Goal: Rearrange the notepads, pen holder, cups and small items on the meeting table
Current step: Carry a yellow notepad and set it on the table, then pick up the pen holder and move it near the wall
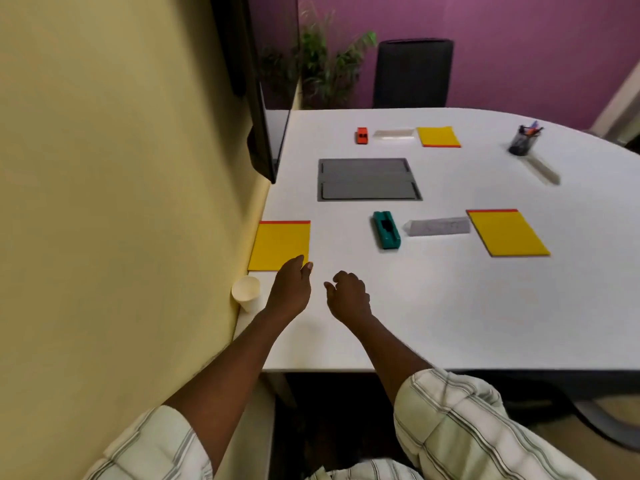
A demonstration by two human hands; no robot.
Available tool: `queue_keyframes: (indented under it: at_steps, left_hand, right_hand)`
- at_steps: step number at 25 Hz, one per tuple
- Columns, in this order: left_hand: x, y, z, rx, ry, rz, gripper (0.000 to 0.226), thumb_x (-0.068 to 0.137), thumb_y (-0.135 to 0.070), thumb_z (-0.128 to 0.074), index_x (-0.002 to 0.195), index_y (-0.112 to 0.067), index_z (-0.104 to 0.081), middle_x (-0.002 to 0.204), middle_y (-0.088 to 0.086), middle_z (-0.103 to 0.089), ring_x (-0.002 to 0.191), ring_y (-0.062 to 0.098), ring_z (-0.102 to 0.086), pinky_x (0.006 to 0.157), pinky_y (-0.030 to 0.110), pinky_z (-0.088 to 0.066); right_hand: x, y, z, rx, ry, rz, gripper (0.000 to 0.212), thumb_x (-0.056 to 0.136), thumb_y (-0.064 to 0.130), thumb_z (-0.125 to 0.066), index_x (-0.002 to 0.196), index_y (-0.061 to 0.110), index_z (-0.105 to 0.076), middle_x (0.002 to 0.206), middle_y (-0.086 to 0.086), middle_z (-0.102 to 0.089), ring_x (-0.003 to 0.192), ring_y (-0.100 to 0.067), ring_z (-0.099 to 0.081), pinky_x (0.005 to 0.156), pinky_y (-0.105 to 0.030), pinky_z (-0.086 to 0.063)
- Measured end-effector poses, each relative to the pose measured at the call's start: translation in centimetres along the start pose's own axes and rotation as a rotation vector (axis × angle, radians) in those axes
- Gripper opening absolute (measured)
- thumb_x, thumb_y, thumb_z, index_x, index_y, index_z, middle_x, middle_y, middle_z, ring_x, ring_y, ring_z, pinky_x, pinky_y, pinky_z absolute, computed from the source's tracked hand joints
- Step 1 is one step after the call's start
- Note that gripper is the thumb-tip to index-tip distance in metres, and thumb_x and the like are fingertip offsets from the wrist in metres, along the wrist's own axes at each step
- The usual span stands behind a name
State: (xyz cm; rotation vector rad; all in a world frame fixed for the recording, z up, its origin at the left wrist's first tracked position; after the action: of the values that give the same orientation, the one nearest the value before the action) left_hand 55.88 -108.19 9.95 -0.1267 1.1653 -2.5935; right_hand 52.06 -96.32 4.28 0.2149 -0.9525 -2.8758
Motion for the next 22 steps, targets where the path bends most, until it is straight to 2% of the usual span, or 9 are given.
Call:
queue_keyframes:
  at_steps: [5,14,19,22]
  left_hand:
    - [-6.9,-2.8,-2.4,-0.021,0.074,-0.042,0.046,0.101,-0.031,-0.034,0.140,-0.008,-0.040,0.147,0.009,-0.042,0.137,0.024,-0.036,0.111,0.033,-0.028]
    - [-15.6,-9.2,-6.2,-0.132,0.121,-0.165,0.044,0.100,-0.034,-0.039,0.137,-0.012,-0.045,0.144,0.005,-0.047,0.133,0.021,-0.041,0.108,0.030,-0.031]
    - [-21.7,-15.0,-9.1,-0.135,0.098,-0.303,0.040,0.100,-0.028,-0.040,0.137,-0.015,-0.046,0.144,0.004,-0.046,0.135,0.019,-0.039,0.111,0.030,-0.029]
    - [-26.1,-18.4,-11.0,-0.153,0.056,-0.396,0.037,0.099,-0.026,-0.042,0.134,-0.015,-0.049,0.142,0.003,-0.048,0.134,0.017,-0.039,0.107,0.023,-0.026]
  right_hand:
    - [-9.5,-1.5,3.0,-0.065,-0.023,0.002,0.036,0.097,0.036,-0.045,0.125,0.013,-0.050,0.124,-0.008,-0.053,0.117,-0.029,-0.047,0.091,-0.043,-0.039]
    - [-18.5,-5.0,12.2,-0.132,-0.216,-0.001,0.036,0.096,0.031,-0.046,0.127,0.014,-0.051,0.122,-0.006,-0.056,0.111,-0.026,-0.052,0.089,-0.038,-0.041]
    - [-24.0,-8.9,18.3,-0.079,-0.293,0.077,0.037,0.096,0.025,-0.048,0.129,0.008,-0.050,0.119,-0.010,-0.058,0.110,-0.026,-0.053,0.091,-0.035,-0.045]
    - [-28.7,-12.1,21.8,-0.087,-0.356,0.141,0.034,0.096,0.022,-0.049,0.126,0.006,-0.052,0.115,-0.011,-0.057,0.108,-0.026,-0.052,0.089,-0.036,-0.045]
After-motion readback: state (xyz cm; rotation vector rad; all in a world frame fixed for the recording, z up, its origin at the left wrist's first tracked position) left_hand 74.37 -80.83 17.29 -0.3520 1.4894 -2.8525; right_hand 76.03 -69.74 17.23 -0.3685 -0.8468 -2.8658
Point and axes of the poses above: each hand's wrist, its own x-axis towards the middle knuckle, its own z-axis out of the back of the hand, y = z × x, the point moved 2 cm from there along x, towards the middle knuckle
